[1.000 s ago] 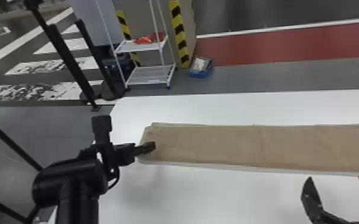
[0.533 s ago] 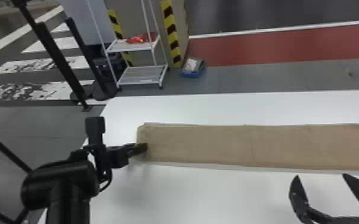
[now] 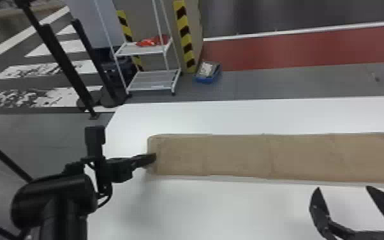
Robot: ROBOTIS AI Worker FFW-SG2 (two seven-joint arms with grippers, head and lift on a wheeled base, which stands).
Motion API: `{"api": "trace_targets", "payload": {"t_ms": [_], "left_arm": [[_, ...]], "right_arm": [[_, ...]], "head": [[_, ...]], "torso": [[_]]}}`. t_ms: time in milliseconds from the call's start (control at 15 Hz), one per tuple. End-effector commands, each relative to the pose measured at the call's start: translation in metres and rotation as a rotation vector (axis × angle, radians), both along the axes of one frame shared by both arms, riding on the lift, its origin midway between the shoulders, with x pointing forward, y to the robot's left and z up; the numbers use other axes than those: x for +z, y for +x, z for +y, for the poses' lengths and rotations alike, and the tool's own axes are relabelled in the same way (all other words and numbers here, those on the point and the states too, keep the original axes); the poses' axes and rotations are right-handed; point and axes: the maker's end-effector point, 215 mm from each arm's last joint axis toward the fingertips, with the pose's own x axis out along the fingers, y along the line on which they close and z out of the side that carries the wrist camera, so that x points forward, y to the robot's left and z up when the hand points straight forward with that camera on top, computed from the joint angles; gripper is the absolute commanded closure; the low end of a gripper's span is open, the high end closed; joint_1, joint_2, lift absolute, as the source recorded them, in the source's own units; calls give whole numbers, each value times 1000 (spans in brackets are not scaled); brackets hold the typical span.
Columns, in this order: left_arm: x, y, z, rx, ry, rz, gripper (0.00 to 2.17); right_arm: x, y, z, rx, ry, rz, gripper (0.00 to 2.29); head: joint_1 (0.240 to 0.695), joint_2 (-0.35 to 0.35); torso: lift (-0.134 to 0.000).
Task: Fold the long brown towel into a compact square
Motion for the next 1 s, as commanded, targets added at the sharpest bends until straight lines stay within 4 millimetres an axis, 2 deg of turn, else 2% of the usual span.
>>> {"api": "trace_targets", "payload": {"t_ms": [0,133,333,400,467,533,600,667,733,933], "left_arm": [[24,-10,25,5,-5,-46,2142],[41,-22,63,55,-9,-78,2142],[72,-40,143,159,22,-120,2142],[74,-52,162,205,-4,-105,2142],[75,-60,168,234,-40,-96,2142],[86,-64,164,245,-59,-100,2142],[98,-67,149,255,-82,-98,2142],[105,-71,125,261,-99,-94,2145],[120,-70,98,249,-97,-110,2145],[134,-64,-31,117,-99,-58,2145]], "right_arm": [[-1,1,-1,-1,2,1,93],[-1,1,-1,-1,2,1,93],[-1,2,-4,-2,0,-1,93],[-1,3,-9,-6,-3,-3,93],[1,3,-13,-10,-3,-8,93],[1,4,-25,-32,3,-9,93],[1,5,-32,-46,0,-9,93],[2,6,-40,-60,6,-10,93],[2,7,-46,-72,5,-12,93],[5,7,-57,-94,10,-14,97]], "head": [[695,272],[695,287],[695,350],[695,350],[695,350],[695,350],[695,350],[695,350],[695,350],[695,350]], "torso": [[-126],[-126],[-126],[-126],[-126],[-126],[-126],[-126],[-126],[-126]]}}
